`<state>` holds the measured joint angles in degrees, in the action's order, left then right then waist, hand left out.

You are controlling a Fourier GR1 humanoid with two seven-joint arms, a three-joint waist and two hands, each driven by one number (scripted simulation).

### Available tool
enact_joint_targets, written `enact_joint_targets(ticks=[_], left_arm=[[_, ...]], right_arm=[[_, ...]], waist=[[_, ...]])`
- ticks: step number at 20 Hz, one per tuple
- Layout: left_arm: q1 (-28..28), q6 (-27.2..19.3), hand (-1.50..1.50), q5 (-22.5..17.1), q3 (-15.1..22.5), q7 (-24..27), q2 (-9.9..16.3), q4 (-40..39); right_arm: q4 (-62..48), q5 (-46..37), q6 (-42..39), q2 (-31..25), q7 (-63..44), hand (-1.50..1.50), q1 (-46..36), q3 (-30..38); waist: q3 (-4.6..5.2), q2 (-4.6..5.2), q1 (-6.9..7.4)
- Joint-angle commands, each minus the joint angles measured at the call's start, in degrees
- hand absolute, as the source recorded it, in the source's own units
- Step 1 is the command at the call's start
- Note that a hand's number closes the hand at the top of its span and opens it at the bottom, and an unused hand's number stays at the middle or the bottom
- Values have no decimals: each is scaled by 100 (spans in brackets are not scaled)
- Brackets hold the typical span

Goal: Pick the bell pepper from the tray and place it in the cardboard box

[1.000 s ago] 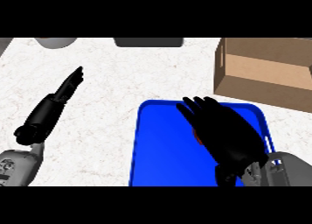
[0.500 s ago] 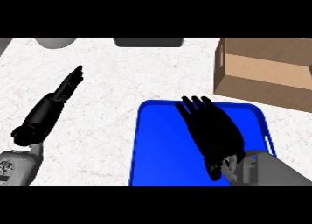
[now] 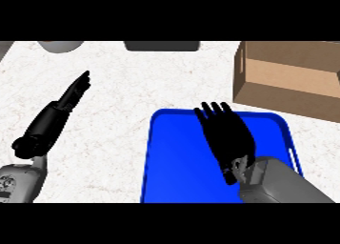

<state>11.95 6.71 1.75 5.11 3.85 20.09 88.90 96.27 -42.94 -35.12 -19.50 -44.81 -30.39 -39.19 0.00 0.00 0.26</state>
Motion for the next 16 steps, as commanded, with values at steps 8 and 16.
enact_joint_targets(ticks=[8, 16], left_arm=[[-85, 451, 0, 148, -401, 246, -78, -61], [146, 292, 0, 382, -301, -357, -459, 207]], right_arm=[[-295, -732, -108, 384, 836, -150, 451, 471], [-1358, -1473, 352, 602, 1298, -150, 302, 758]], waist=[[1, -1, -18], [-1, 4, 2]])
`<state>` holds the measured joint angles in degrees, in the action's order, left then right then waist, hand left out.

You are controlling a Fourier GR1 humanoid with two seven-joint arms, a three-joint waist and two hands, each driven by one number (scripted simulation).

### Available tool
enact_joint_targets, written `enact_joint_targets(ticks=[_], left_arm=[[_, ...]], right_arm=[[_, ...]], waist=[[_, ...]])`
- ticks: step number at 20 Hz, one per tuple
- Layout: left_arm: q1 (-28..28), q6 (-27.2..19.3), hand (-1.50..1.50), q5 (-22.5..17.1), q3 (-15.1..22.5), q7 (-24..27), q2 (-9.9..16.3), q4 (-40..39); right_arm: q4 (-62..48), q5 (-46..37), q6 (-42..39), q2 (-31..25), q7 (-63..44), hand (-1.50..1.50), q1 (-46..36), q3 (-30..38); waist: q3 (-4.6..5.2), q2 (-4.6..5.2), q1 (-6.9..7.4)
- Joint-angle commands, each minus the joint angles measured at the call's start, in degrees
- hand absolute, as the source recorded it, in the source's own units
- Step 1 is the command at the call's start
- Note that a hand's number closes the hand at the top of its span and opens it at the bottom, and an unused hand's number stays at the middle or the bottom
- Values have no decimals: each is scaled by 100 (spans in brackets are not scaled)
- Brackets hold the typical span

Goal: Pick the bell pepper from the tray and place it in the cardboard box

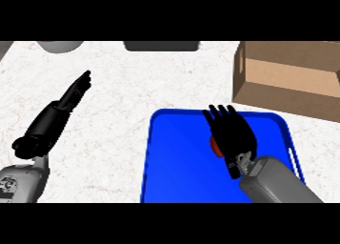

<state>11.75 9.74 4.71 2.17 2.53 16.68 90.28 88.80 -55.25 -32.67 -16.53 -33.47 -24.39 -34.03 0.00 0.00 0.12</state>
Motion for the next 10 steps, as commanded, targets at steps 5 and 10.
enact_joint_targets(ticks=[5, 10], left_arm=[[-95, 102, 0, 299, -68, 97, -191, 24], [-180, 341, 0, 102, -251, 11, -66, 234]], right_arm=[[-358, -580, 4, 268, 485, -150, 184, 332], [-932, -720, 522, 104, 1447, 150, 67, 257]], waist=[[0, -3, -1], [-1, 0, 35]])
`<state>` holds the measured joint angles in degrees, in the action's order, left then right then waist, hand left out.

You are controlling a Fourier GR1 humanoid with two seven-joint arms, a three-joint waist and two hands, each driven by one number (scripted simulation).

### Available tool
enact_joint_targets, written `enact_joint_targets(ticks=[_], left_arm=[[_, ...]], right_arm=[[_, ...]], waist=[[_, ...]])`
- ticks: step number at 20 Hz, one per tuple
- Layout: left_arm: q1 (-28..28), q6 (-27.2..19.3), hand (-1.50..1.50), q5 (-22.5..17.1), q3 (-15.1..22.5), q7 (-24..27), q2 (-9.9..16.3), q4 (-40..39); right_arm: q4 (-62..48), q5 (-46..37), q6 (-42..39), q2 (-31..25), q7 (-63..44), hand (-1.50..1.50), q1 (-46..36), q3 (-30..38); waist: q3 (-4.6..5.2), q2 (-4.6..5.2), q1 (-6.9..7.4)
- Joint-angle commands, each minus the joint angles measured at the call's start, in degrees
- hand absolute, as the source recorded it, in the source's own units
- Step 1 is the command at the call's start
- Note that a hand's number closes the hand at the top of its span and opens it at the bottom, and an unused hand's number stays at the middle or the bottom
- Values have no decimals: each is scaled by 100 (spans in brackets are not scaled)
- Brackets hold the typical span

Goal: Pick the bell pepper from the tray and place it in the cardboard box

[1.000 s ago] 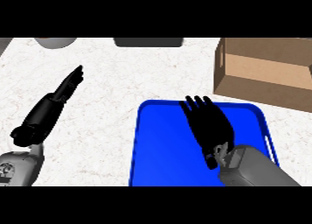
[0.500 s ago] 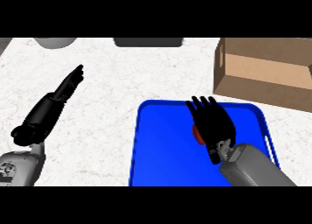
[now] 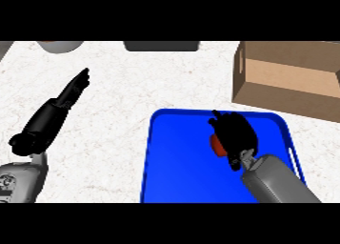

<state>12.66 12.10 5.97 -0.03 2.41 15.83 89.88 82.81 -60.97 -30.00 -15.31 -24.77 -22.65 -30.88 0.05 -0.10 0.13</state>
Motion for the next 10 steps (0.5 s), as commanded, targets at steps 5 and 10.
enact_joint_targets(ticks=[5, 10], left_arm=[[12, -60, 0, 200, 40, 160, -192, -104], [-314, 76, 0, 209, -69, 370, -130, -8]], right_arm=[[-323, -701, 1287, -84, 1021, 150, 203, -314], [-358, -898, 1404, 49, 1359, 150, -70, -53]], waist=[[-6, 12, 0], [-6, 8, 14]])
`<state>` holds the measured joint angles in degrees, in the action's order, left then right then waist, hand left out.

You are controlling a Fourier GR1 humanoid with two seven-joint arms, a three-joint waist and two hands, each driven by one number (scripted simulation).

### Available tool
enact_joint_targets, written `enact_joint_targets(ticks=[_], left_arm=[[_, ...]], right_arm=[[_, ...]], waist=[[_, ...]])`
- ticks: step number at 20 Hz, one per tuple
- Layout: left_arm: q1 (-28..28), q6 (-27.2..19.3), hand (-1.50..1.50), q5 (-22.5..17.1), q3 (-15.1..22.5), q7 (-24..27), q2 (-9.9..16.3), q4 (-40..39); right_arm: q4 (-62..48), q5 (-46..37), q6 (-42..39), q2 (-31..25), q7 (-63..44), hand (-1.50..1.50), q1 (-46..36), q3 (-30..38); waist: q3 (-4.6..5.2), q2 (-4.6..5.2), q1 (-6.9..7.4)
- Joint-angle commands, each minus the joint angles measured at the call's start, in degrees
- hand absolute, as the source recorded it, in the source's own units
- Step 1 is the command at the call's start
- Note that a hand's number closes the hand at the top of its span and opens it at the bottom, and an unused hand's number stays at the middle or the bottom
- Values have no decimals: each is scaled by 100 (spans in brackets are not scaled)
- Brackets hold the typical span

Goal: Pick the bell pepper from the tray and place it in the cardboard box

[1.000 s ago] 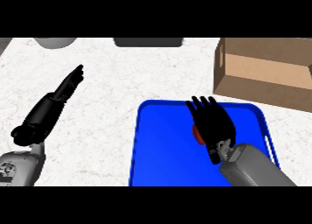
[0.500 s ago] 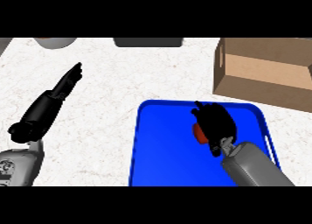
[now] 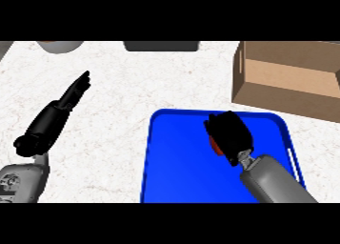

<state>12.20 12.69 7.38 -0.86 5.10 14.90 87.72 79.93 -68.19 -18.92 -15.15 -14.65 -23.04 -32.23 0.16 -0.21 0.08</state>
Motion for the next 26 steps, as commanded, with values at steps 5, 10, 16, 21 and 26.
enact_joint_targets(ticks=[5, 10, 16, 21, 26], left_arm=[[-34, 90, 0, 0, -29, 78, -44, -47], [-244, -55, 0, 43, -12, -62, -117, 243], [82, -29, 0, 34, -106, -403, -56, 265], [-153, 134, 0, -41, -226, -38, 62, 104], [16, 1, 0, 104, -165, 5, -40, -58]], right_arm=[[527, 312, 494, -96, 1431, 150, 49, -93], [1629, 1362, 517, -596, 3302, 150, 630, -429], [3110, 1830, 712, -1393, 3964, 150, 895, 461], [3980, 3153, -10, -1450, 3372, 150, 1119, 1876], [3375, 3979, -242, -827, 2069, 150, 577, 2901]], waist=[[-17, 27, -10], [-22, -15, -46], [-18, -7, -95], [-12, -2, -131], [-7, 29, -89]])
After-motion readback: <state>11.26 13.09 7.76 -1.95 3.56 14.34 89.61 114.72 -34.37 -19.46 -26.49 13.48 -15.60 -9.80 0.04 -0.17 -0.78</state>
